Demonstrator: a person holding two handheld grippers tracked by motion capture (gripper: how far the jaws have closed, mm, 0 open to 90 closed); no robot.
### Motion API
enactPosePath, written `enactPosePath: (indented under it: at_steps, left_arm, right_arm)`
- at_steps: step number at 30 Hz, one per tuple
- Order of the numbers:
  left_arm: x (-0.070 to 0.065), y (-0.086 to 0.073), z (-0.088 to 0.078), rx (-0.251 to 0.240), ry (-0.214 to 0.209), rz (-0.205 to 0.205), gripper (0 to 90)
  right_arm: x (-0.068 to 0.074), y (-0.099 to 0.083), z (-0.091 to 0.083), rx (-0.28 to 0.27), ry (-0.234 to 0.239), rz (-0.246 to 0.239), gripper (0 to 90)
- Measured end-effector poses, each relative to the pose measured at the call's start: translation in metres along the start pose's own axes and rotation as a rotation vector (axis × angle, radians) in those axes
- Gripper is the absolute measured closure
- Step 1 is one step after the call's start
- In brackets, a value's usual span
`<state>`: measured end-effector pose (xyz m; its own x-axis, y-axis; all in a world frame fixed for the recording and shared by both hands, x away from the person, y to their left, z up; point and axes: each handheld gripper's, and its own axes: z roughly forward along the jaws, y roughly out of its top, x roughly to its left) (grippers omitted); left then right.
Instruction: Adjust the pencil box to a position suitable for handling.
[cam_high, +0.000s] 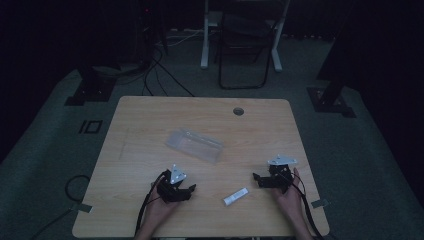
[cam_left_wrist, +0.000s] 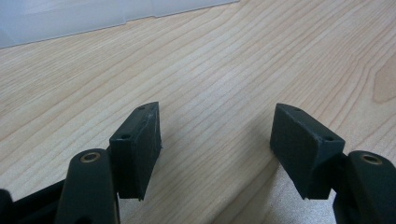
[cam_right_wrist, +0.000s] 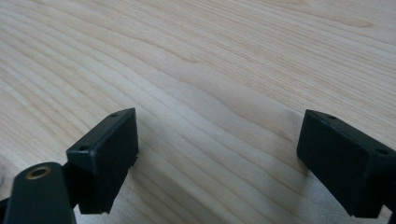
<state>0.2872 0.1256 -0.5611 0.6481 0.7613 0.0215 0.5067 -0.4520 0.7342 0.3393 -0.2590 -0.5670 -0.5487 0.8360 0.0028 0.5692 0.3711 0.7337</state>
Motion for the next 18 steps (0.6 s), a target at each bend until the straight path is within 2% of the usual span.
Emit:
enactPosePath:
  at_steps: [10,14,18]
  left_arm:
    - [-0.0002,-0.0001,-0.0001,-0.001,-0.001,0.002,34.1]
    - [-0.0006,-0.0004,-0.0007,-0.010,-0.013,0.012,41.2]
    - [-0.0006,-0.0004,-0.0009,-0.010,-0.017,0.015,43.5]
  right_arm:
    - [-0.0005,0.0001,0.0001,0.001,-0.011,0.012,12.5]
    - [-0.0006,0.0002,0.0001,0.001,-0.011,0.011,12.6]
    - [-0.0021,0.0003,0.0003,0.000,-0.025,0.025,12.6]
